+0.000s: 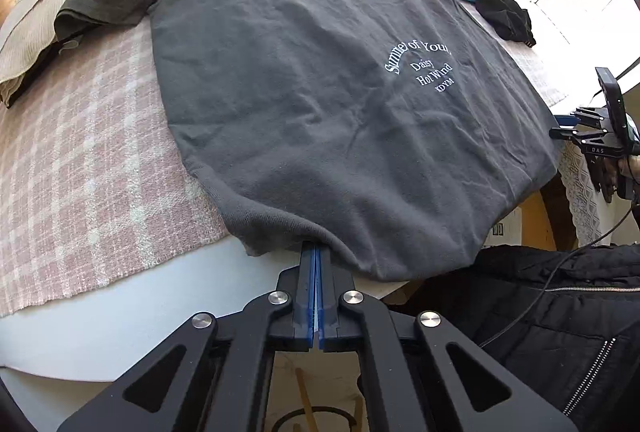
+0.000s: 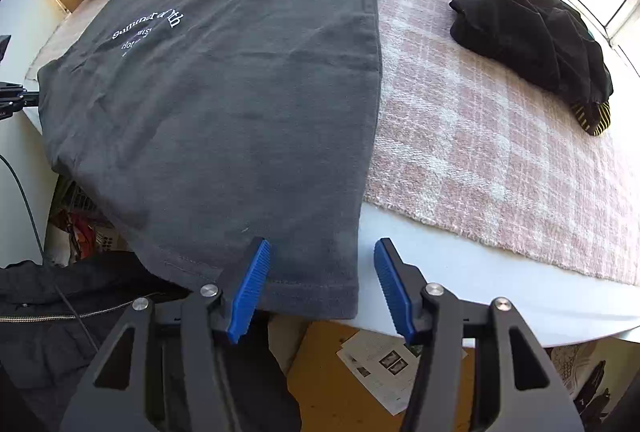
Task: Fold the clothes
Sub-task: 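Grasp the grey shirt hem with both grippers and pull it straight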
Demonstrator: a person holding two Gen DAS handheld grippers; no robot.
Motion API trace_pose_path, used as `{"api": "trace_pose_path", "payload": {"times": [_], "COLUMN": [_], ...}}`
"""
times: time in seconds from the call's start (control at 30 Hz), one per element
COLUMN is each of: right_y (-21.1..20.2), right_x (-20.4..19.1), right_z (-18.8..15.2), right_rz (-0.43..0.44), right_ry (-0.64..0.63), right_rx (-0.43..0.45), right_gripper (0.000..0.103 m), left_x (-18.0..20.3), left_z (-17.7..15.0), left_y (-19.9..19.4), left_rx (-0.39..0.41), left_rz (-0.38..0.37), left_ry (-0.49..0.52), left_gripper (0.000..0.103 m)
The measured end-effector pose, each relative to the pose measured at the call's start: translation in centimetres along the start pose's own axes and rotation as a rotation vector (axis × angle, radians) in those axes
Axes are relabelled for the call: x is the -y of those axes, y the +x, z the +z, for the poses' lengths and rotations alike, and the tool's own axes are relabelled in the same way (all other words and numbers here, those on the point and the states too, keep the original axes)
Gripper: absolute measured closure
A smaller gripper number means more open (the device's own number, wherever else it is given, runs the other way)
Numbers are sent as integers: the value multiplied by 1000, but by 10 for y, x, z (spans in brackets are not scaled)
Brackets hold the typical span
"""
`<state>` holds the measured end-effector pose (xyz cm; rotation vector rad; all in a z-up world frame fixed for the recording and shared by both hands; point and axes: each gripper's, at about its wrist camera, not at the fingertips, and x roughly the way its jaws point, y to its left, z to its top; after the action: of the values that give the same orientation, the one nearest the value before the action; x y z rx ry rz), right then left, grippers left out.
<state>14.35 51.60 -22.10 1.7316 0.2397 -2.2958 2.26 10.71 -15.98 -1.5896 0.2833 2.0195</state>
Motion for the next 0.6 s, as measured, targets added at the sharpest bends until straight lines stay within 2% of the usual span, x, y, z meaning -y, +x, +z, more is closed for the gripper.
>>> {"api": "trace_pose_path", "payload": {"times": [0.03, 0.07, 0.17, 0.3, 0.43, 0.53, 0.6], "right_y": [-1, -1, -12, -42, -53, -53, -49], "right_x": [-3, -4, -3, 7, 11, 8, 11], "right_z": [1, 4, 12, 28, 38, 38, 38], "right_rz": [1, 6, 55, 110, 89, 83, 88], "right_ry": [-15, -21, -10, 17, 14, 17, 29], "right_rx": [3, -1, 32, 121, 129, 123, 119], "right_gripper": [85, 96, 97, 97, 97, 97, 97], "left_x": [4, 7, 5, -17, -41, -48, -51], "left_z": [5, 10, 33, 42, 3, -17, -21], "left_y": [-6, -13, -35, -57, -48, -26, -15], "left_rx": [8, 19, 53, 60, -25, -96, -112], "left_rz": [-17, -38, -38, 7, 79, 133, 149], "left_ry": [9, 17, 45, 73, 89, 113, 131], "left_gripper": [103, 103, 103, 103, 102, 92, 90]}}
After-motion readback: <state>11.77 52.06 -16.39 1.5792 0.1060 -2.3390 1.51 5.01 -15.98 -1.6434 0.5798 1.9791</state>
